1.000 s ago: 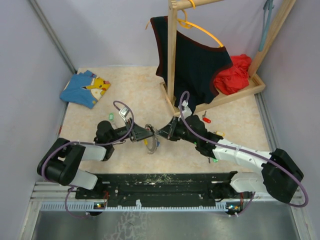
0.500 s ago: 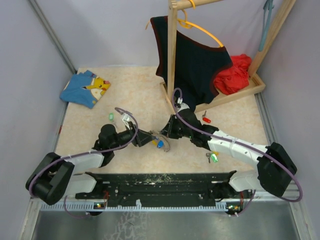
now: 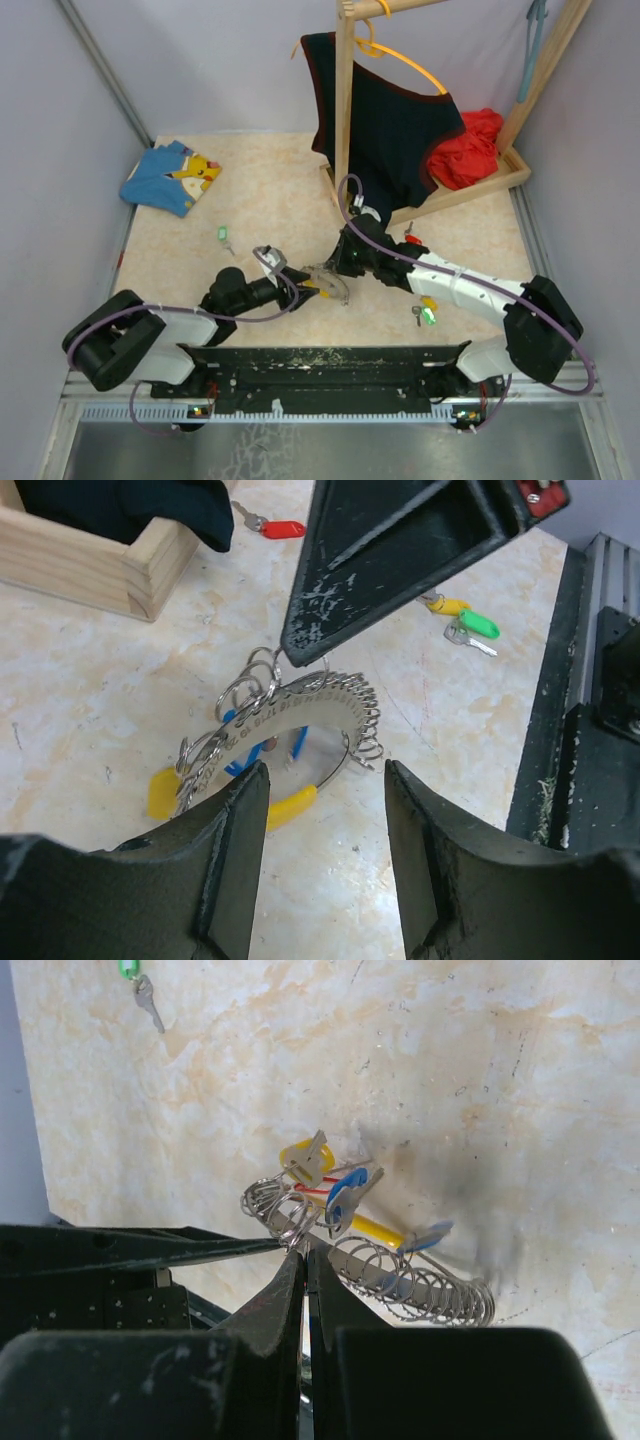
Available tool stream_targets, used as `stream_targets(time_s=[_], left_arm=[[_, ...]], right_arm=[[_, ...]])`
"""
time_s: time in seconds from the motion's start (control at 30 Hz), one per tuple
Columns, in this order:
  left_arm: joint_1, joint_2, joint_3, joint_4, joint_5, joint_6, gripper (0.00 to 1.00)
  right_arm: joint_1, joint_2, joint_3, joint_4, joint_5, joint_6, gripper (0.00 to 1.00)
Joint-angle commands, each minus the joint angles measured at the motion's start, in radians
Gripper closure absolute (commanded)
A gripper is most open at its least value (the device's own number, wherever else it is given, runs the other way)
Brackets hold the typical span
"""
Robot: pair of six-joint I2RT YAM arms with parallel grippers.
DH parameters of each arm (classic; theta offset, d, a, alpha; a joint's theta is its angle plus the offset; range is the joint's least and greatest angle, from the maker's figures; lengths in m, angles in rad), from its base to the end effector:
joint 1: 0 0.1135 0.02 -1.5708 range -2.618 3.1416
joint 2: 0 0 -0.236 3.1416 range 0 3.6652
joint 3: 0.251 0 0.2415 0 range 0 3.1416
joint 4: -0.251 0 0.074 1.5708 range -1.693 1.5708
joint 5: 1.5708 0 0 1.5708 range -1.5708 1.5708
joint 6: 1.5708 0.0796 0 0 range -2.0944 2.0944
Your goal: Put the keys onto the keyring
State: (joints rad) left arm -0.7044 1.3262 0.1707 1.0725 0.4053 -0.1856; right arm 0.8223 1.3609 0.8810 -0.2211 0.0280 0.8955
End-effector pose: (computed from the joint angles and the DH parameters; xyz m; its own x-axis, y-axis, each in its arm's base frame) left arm 0.1768 -0.1915 0.1404 -0.2272 -0.0295 -0.9734 0.8675 0.4481 -0.2160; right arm 0.2217 0.2354 0.1905 -0.8347 0.2478 -0.4918 -0.1061 0.8039 0.5852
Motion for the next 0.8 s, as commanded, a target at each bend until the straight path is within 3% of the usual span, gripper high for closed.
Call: stream_targets(time_s=[0.0,0.3,0.53,0.77], left_arm=[[-0.044,0.050,-0.015,0.191,-0.050,0.139,0.45],[-0.073,0.031,-0.046,0.205,-0.092,0.307,0.41],[-0.072,-0.064,-0.014,0.016,-0.079,0.425,0.39],[-0.056,-0.032,0.064,-0.110,0.010,0.536,0.37]], right_arm=[[0.007,0.000,0.056,0.021,0.023,0.024,1.00],[0.016,-0.001,0.063,0.016,0.012,-0.037,1.00],[0.017,-0.009,0.098,-0.032,0.020,-0.121,1.00],[0.038,-0.007,0.119,-0.041,0.010,-0.182,1.00]])
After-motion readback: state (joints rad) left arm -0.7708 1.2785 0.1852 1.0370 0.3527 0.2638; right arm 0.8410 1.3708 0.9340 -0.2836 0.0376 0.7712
